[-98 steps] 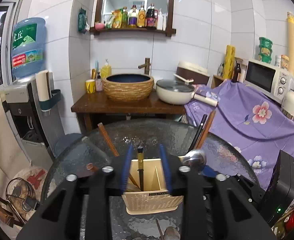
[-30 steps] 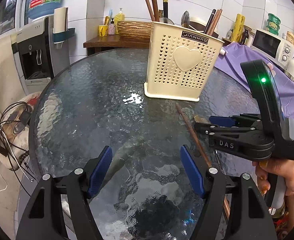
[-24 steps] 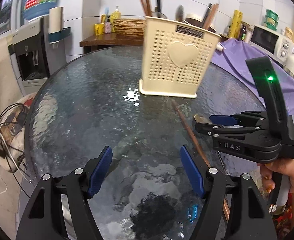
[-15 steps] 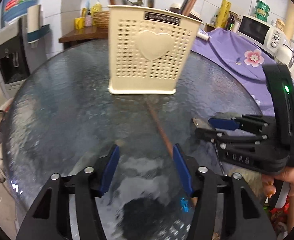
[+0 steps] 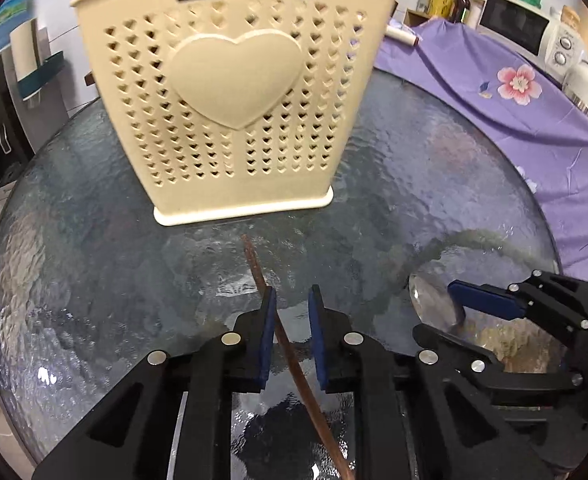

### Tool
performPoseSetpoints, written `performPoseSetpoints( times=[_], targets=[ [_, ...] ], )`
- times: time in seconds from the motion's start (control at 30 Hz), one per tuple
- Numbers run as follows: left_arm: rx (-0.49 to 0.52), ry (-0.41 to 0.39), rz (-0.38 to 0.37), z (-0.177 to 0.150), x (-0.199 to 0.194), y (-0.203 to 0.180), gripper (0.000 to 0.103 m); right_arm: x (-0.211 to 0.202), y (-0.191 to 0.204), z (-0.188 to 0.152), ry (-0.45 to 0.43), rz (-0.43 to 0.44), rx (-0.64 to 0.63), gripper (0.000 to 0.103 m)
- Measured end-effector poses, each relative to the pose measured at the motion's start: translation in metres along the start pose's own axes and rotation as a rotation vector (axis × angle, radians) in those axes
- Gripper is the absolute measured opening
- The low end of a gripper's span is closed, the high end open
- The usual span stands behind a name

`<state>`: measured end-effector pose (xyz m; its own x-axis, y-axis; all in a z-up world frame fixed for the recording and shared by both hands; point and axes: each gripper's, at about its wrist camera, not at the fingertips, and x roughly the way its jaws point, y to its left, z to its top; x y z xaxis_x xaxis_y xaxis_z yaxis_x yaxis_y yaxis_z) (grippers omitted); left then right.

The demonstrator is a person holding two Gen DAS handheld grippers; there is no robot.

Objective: Organize utensils
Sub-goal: 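Grasp the silver spoon with the right tool while the left grasps the wooden chopstick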

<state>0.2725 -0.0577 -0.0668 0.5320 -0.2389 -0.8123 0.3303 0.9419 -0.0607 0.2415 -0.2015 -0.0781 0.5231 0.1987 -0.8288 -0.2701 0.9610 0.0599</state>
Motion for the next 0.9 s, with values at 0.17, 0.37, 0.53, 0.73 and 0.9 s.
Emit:
performPoseSetpoints(
  times=[0.17,0.37,0.53,0.73,0.9],
  targets=[
    [0.014,0.000,0.024,0.002,0.003,-0.004,0.005,0.001,0.000,0.001,0.001,-0.005,-0.003,0.040],
    [-0.001,-0.006,0.025,0.006,0.006,-0.002,0.000,0.003,0.002,0.003,-0.007,0.004,0.012,0.040],
    [-0.012,-0.035,0.025,0.005,-0.002,0.006,0.000,0.000,-0.001,0.002,-0.027,0.014,0.023,0.040],
    [-0.003,-0.107,0.008,0.003,-0.034,0.004,0.000,-0.011,-0.005,0.003,-0.086,0.031,0.038,0.040],
    [0.042,-0.131,0.015,0.003,-0.049,0.001,0.000,-0.016,-0.004,0.005,-0.095,0.029,0.026,0.040]
  ],
)
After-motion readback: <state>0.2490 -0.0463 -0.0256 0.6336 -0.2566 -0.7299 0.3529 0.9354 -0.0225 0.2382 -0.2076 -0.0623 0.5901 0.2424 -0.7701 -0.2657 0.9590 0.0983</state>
